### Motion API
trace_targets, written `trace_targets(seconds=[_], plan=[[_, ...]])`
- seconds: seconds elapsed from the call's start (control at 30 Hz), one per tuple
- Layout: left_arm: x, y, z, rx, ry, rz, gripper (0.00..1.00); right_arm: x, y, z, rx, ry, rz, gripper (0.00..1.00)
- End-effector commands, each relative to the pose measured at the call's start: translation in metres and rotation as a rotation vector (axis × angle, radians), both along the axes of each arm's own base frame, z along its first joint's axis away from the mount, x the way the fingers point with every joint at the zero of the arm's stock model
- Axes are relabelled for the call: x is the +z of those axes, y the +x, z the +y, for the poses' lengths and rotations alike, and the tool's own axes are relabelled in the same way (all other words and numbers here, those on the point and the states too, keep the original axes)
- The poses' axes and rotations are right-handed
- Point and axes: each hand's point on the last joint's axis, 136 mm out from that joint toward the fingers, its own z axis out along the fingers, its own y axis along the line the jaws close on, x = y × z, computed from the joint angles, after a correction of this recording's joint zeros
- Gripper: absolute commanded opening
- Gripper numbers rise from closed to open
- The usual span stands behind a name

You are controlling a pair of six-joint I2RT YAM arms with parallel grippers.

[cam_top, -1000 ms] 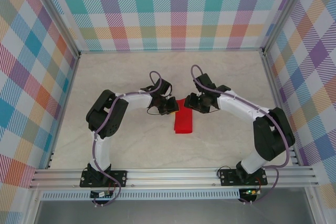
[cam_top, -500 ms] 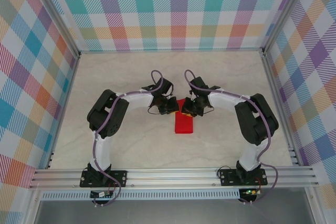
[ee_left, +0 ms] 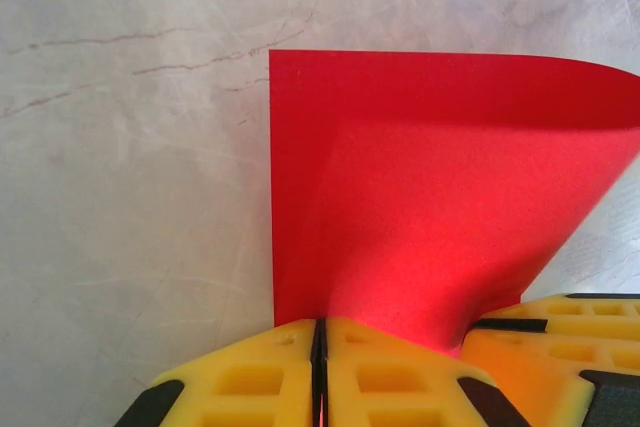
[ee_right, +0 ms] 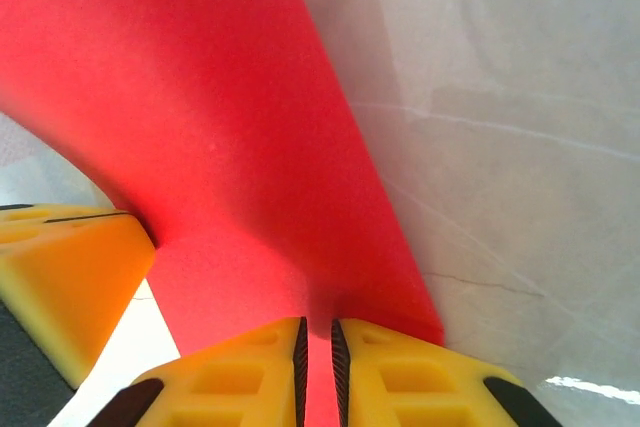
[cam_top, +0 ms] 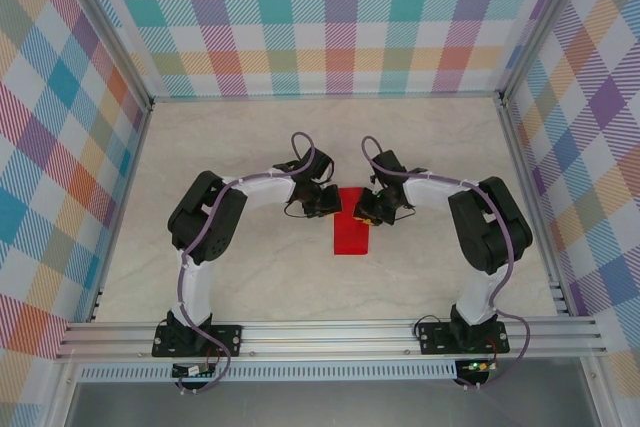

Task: Fold a paper plane with a square sheet of paper (pick it up from the middle)
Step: First fold in half a square sheet of paper at the center of the table.

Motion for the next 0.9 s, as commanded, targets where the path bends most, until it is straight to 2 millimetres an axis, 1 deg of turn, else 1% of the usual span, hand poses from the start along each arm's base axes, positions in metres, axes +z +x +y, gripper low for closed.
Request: trace_targets(seconds=[0.0,0.13,0.37,0.43,0.47,0.6,0.67,0.73,0.87], plan=[[-0.066,-0.039,0.055,0.015,0.286,0.155,0.1,-0.013,-0.013,-0.009,0.01,0.0,0.024,0.18],[-0.069,-0.041,0.063,0.035,0.325,0.156,0.09,-0.012,-0.018,-0.017,0.017,0.009,-0.018,0.18],[-0.07,-0.042,0.065,0.044,0.327,0.154,0.09,-0.014,-0.031,-0.041,0.008,-0.006,-0.057,0.17],[-0.069,-0.041,0.065,0.044,0.325,0.15,0.09,-0.009,-0.032,-0.044,0.001,0.007,-0.069,0.17],[-0.068,-0.042,0.064,0.042,0.32,0.149,0.09,-0.003,-0.031,-0.043,0.002,0.02,-0.084,0.16],[-0.067,-0.041,0.061,0.032,0.307,0.153,0.09,0.037,-0.011,-0.026,0.003,0.122,-0.179,0.16],[-0.067,-0.04,0.059,0.03,0.299,0.152,0.09,0.05,-0.001,-0.017,0.011,0.158,-0.206,0.15],[-0.067,-0.04,0.058,0.029,0.298,0.156,0.09,0.05,0.007,-0.01,0.018,0.174,-0.206,0.13],[-0.068,-0.04,0.058,0.027,0.303,0.161,0.09,0.042,0.021,0.006,0.029,0.228,-0.188,0.08]])
